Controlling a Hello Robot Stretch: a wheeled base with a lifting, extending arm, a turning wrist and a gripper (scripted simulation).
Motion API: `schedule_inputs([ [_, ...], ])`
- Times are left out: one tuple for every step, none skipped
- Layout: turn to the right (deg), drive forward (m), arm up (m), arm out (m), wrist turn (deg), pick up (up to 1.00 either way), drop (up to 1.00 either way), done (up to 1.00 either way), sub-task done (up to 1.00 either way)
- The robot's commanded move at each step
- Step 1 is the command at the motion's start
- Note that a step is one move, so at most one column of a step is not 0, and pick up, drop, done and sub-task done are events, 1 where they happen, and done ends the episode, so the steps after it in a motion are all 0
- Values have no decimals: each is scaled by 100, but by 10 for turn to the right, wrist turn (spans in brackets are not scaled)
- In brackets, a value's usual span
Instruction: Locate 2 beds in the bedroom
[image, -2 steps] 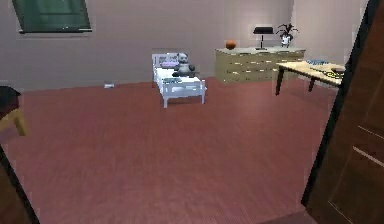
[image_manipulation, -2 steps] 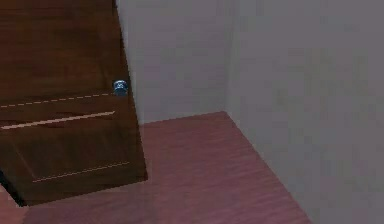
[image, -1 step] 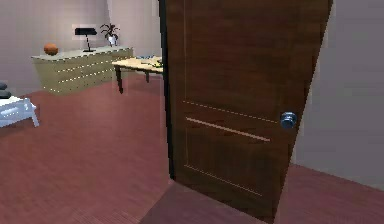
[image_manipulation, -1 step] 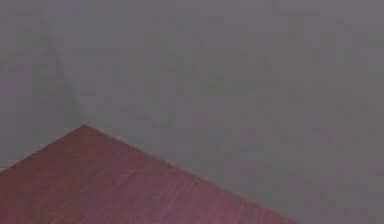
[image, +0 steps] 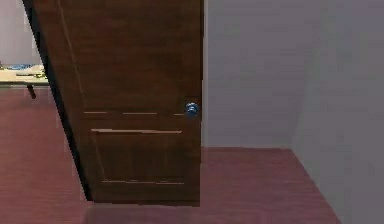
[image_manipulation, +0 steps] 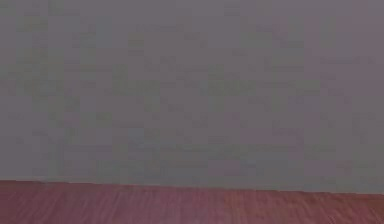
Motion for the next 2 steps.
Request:
schedule_inputs([
  [0,10,0,0,0,0,0,0,0],
  [-450,0,0,0,0,0,0,0,0],
])
